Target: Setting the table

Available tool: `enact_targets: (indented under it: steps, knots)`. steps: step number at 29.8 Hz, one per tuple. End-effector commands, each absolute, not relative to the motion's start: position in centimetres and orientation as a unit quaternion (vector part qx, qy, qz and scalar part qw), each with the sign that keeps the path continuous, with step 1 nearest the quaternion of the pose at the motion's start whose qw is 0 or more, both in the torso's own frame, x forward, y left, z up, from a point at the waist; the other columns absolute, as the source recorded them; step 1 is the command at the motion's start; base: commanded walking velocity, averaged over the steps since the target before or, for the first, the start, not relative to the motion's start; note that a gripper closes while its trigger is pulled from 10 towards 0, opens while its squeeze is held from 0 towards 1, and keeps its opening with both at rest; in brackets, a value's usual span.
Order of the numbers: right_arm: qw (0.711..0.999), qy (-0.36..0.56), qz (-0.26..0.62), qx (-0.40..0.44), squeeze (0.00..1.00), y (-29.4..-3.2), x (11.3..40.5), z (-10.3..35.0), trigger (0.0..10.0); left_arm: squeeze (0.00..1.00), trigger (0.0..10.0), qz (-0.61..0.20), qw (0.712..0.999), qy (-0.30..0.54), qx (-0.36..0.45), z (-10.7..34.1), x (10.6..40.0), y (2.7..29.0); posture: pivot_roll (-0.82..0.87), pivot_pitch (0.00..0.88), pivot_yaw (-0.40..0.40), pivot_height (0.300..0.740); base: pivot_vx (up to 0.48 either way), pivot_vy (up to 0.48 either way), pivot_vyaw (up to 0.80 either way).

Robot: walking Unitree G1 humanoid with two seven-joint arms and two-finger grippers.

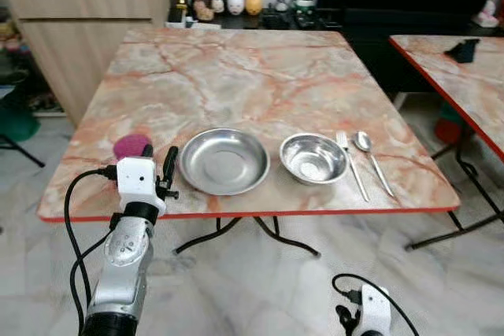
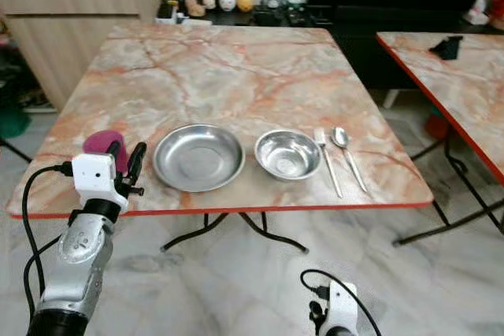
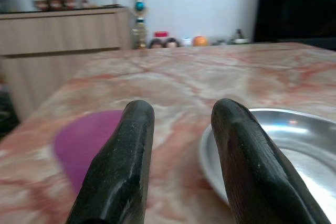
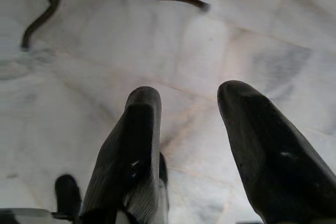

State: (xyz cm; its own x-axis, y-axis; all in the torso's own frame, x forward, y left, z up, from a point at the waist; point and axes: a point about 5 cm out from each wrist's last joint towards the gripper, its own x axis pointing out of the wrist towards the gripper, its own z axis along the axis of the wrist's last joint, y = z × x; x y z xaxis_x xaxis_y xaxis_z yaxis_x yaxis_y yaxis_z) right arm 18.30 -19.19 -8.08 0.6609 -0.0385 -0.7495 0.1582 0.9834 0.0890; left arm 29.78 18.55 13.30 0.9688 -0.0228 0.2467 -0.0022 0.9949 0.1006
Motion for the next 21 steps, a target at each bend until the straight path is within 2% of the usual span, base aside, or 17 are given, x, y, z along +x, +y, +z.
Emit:
enact_targets:
  steps: [1, 8, 21]
  knots:
    - [0.907, 0.412, -0.060, 0.071, 0.00, -19.57, 17.84, -8.24, 10.0, 0.00, 10.0, -0.010, 0.990, -0.132, 0.047, 13.51, 29.82, 18.11, 0.06, 0.000, -0.038, 0.740, 0.000, 0.000, 0.00]
    - [0.906, 0.414, -0.055, 0.067, 0.00, -19.59, 17.75, -8.27, 10.0, 0.00, 10.0, -0.011, 0.990, -0.131, 0.049, 13.45, 29.74, 18.03, 0.06, 0.000, -0.040, 0.740, 0.000, -0.372, 0.00]
    - [0.907, 0.413, -0.055, 0.067, 0.00, -19.66, 17.80, -8.24, 10.0, 0.00, 10.0, -0.006, 0.991, -0.128, 0.041, 13.40, 29.85, 18.25, 0.06, 0.000, -0.045, 0.740, 0.000, 0.000, 0.00]
